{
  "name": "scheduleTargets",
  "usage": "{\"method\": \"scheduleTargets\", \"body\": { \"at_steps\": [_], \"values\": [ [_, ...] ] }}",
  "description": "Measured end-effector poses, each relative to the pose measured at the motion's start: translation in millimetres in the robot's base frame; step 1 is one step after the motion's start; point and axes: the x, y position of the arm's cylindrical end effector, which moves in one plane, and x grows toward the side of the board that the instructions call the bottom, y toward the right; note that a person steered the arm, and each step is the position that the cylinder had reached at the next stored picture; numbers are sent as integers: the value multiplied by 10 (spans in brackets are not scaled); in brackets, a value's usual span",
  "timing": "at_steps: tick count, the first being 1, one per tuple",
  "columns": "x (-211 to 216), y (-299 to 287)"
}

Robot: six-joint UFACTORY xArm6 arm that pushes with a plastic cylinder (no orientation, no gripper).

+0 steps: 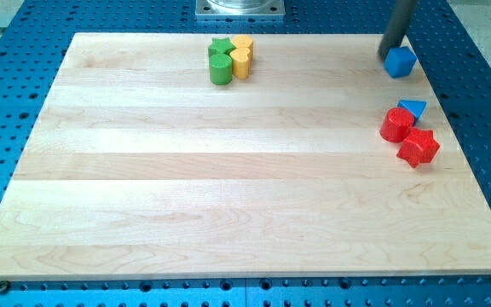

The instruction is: Push the blue cube to the bottom left of the red circle

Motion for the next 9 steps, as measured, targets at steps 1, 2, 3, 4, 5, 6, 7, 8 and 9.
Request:
{"method": "scheduleTargets", "body": {
  "at_steps": [1,2,3,4,5,6,7,8,9],
  "values": [
    [582,-253],
    [276,-247],
    [-271,-266],
    [-705,160],
    [-579,460],
    [-322,714],
    [212,440],
    [473,119],
    [465,-487]
  ]
}}
